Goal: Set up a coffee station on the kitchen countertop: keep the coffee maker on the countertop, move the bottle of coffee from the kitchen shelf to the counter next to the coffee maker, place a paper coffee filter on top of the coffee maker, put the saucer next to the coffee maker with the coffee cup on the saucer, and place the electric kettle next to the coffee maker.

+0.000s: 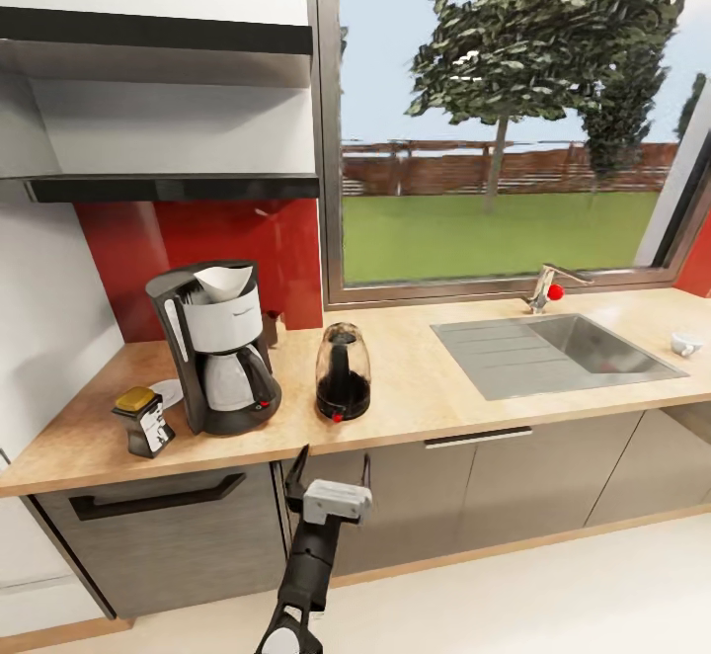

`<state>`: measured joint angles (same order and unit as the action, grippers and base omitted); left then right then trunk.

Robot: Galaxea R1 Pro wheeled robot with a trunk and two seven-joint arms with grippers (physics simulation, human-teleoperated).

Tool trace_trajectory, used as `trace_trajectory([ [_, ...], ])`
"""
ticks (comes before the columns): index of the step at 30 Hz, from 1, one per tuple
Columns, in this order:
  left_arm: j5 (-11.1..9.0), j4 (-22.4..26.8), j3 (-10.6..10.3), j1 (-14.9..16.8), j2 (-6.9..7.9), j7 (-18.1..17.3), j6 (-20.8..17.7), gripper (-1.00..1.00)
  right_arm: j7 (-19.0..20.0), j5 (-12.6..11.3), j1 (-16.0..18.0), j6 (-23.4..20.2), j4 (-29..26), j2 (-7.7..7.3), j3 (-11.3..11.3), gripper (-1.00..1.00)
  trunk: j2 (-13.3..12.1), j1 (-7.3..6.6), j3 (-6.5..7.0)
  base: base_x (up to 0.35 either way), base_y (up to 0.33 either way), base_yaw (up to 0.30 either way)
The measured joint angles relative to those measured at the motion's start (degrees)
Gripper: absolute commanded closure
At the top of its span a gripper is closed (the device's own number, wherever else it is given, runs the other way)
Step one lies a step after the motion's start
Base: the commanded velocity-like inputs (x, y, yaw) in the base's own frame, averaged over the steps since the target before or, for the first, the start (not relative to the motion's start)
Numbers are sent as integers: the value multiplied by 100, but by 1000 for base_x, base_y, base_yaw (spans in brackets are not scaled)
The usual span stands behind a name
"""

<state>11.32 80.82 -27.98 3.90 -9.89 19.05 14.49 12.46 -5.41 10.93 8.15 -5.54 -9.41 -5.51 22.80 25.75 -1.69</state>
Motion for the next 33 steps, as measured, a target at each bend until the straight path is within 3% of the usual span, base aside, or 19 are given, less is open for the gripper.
trace_trajectory([
  [6,-7,475,-56,43,5,258,-742,-100,-1,0,0,7,2,-2,0,-100,0,0,0,0,0,0],
  [12,1,581,-49,251,1,296,-1332,-100,0,0,0,9,2,-4,0,-100,-1,0,0,0,0,0],
  [14,0,592,5,375,7,297,-1463,-100,-1,0,0,9,2,-4,0,-100,-1,0,0,0,0,0],
  [16,-23,597,201,524,7,273,-1599,-100,-1,0,0,9,2,-5,0,-100,-1,0,0,0,0,0],
  [22,-24,600,418,584,11,281,-1709,-100,0,0,0,9,3,-5,0,-100,-1,0,0,0,0,0],
  [33,-23,595,451,556,7,283,-1740,-100,0,0,0,9,3,-5,0,-100,0,-2,0,180,0,0],
])
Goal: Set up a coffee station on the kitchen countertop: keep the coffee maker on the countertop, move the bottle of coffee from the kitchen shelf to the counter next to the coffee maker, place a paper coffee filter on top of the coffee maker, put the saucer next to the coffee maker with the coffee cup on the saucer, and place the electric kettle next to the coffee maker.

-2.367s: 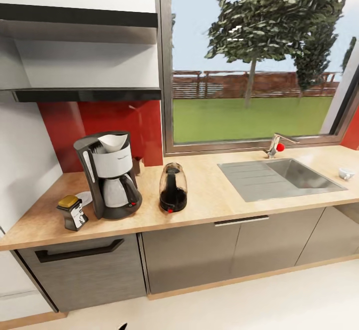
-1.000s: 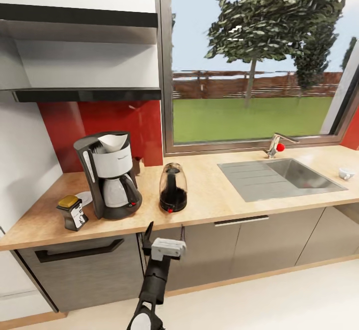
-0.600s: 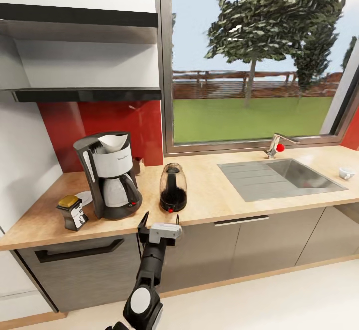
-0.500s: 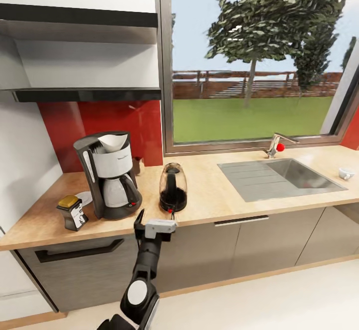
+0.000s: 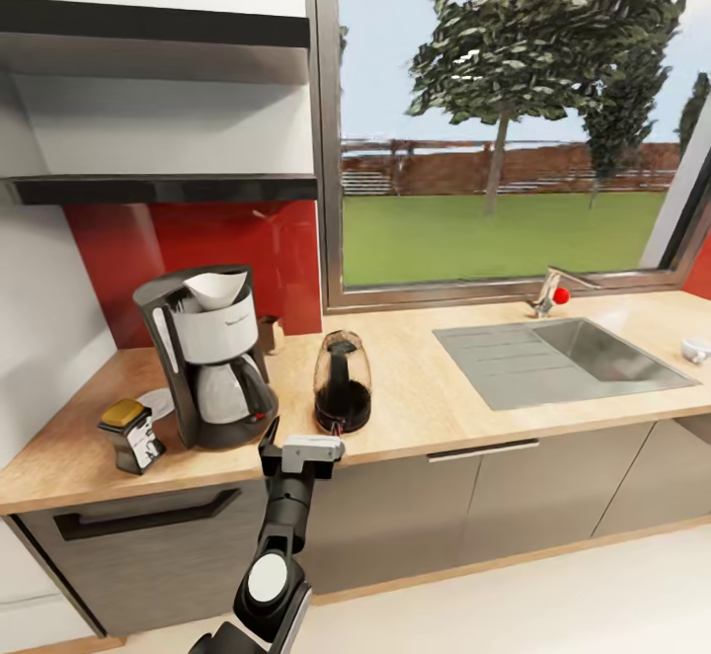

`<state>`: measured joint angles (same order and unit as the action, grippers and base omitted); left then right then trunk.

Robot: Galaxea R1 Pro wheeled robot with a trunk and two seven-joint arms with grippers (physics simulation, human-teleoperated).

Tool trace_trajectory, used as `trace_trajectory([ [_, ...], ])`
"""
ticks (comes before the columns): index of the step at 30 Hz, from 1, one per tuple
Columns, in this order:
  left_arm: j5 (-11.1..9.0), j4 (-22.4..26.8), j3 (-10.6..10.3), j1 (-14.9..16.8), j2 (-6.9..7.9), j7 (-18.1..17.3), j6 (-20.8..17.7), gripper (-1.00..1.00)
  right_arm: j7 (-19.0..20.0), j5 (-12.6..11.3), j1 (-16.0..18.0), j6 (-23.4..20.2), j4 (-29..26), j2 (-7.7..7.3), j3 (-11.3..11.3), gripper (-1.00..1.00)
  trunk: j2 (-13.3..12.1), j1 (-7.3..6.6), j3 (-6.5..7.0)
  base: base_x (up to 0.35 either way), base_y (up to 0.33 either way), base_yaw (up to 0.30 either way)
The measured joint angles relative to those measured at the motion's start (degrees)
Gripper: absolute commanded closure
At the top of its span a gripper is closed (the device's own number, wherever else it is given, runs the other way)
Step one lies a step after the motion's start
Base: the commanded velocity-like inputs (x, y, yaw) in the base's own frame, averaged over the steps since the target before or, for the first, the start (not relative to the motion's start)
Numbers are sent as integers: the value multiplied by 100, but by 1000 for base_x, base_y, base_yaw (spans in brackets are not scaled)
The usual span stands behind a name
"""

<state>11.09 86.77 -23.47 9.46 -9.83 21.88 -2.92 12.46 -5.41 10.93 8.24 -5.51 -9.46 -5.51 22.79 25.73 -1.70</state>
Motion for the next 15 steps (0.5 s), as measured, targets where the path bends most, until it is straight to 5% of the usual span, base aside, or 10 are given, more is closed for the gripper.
trace_trajectory([
  [9,1,-13,-43,-2,-1,10,20,-100,0,1,0,0,0,0,0,-100,0,2,0,38,-1,0],
  [15,2,-28,-101,-1,-8,-16,4,-100,1,1,0,0,0,0,0,-100,0,0,0,189,-83,0],
])
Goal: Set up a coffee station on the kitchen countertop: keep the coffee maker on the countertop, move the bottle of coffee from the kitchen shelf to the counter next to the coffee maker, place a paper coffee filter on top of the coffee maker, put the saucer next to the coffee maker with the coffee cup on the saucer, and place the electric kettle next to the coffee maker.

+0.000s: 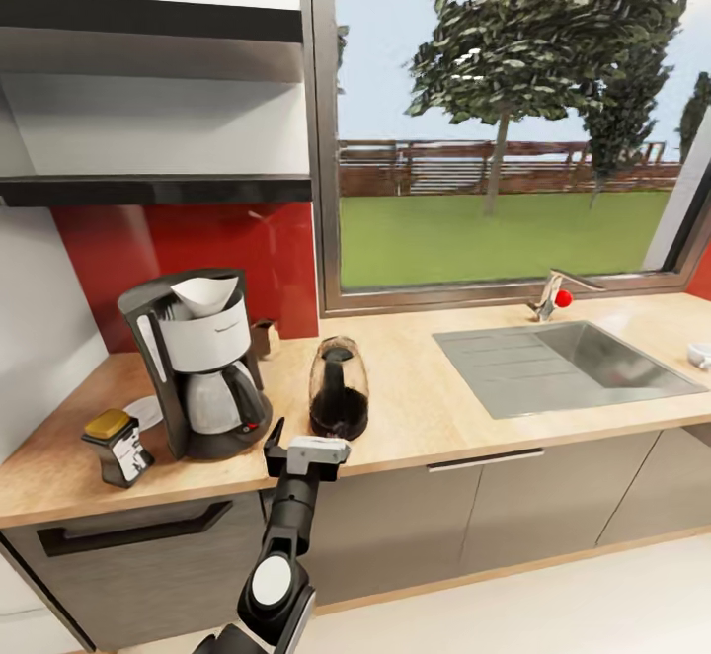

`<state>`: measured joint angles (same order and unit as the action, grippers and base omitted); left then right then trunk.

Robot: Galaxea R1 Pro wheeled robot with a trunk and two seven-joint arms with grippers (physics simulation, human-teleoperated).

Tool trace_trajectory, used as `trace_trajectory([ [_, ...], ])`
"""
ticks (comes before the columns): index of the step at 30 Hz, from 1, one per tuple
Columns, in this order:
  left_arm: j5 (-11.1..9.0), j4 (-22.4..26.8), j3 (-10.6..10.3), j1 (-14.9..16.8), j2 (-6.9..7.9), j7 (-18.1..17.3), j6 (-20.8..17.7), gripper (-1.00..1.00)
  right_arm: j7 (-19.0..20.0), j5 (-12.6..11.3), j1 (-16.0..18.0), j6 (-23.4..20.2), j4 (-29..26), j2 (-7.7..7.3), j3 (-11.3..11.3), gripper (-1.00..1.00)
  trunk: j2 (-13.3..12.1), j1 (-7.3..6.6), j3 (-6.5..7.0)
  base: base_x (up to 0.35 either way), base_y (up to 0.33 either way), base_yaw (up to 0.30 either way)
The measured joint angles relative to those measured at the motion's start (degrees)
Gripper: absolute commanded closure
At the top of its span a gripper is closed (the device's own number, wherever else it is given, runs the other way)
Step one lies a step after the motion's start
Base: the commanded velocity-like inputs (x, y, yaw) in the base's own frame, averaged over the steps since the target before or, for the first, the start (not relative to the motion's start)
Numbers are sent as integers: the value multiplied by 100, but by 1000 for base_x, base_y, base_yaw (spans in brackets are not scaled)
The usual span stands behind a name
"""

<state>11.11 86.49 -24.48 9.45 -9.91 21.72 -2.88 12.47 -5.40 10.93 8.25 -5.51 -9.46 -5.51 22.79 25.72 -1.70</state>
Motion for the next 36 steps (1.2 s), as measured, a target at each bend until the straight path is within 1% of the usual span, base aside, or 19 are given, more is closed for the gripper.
trace_trajectory([
  [4,1,-2,-43,-1,5,-2,36,-100,0,1,0,0,0,0,0,-100,0,2,0,81,-35,0],
  [14,1,-10,-54,-1,6,-2,39,-100,1,1,0,0,0,0,0,-100,0,2,0,15,-4,0],
  [17,-11,-26,-46,-1,6,0,27,-100,1,0,0,0,0,0,0,-100,0,0,0,202,0,0],
  [22,-22,-92,-14,-4,18,6,49,-100,0,1,0,0,0,0,0,-100,-1,1,0,213,0,0],
  [33,-25,-351,-5,-1,49,42,68,-100,1,4,0,0,0,0,0,-100,0,2,0,24,0,0],
  [36,-25,-382,-5,-1,50,48,66,-100,1,2,0,0,0,0,0,-100,0,1,0,143,0,0],
])
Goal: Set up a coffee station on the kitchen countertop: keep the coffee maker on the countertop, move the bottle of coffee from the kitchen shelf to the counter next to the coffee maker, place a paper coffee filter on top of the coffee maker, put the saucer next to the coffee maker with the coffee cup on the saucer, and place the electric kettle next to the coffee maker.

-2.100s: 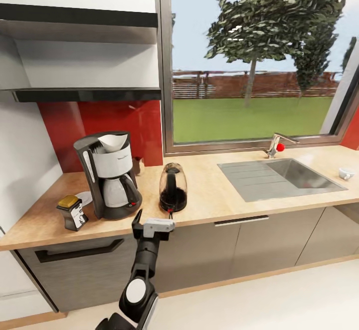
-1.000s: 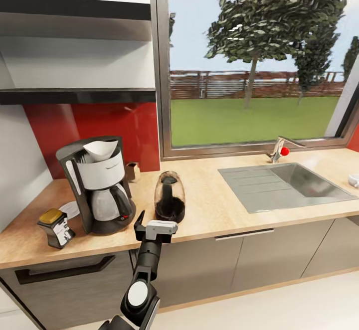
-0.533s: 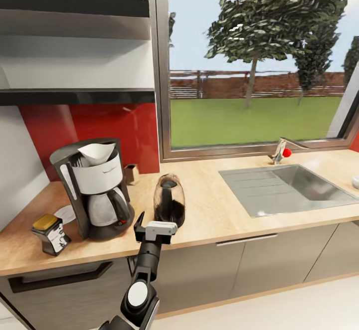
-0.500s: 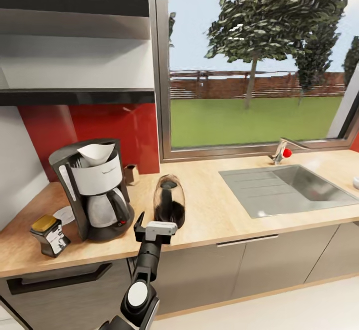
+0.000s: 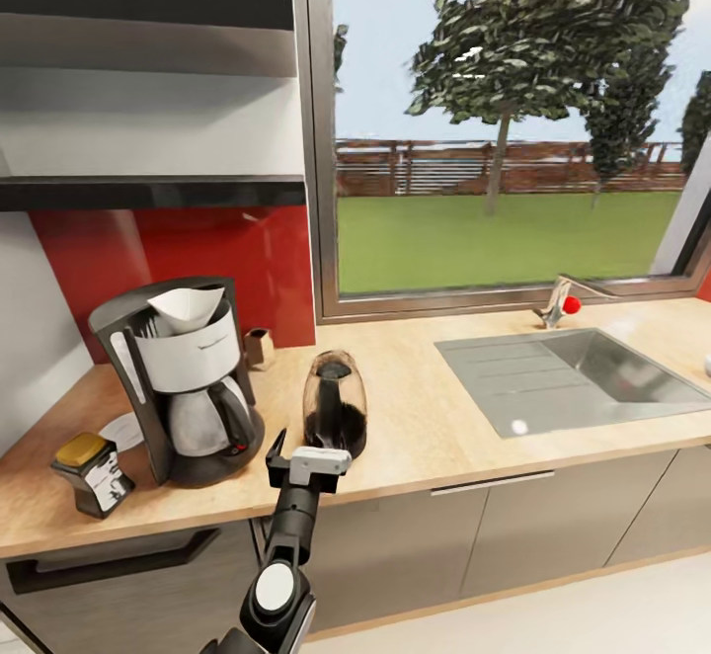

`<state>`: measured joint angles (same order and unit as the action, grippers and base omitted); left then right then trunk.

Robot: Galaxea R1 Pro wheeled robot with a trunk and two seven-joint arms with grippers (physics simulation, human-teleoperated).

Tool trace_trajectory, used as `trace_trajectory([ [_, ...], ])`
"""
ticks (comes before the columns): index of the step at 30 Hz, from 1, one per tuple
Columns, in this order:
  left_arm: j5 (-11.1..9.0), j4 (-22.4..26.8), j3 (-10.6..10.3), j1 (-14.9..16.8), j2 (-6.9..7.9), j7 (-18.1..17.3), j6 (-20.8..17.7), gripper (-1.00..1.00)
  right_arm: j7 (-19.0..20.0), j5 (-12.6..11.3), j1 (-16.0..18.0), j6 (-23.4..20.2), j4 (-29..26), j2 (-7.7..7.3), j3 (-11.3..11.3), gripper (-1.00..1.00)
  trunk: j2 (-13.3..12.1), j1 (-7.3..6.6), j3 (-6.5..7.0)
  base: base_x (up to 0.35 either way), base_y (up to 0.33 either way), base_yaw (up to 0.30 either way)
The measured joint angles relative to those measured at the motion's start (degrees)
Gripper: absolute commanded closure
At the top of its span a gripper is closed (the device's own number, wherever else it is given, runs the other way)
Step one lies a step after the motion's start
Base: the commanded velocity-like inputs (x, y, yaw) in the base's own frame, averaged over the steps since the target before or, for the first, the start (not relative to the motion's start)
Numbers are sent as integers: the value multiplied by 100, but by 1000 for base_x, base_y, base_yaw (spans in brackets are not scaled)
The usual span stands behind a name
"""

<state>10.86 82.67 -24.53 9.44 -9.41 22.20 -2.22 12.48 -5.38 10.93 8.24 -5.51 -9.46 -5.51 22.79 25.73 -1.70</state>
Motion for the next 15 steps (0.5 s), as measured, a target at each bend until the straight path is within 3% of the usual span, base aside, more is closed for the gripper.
trace_trajectory([
  [6,-6,-69,-10,5,0,2,-2,-100,-2,2,0,0,3,0,0,-100,0,0,0,208,0,0],
  [15,-9,-162,-17,9,-7,3,-1,-100,-2,4,0,0,8,0,0,-100,0,1,0,25,0,0],
])
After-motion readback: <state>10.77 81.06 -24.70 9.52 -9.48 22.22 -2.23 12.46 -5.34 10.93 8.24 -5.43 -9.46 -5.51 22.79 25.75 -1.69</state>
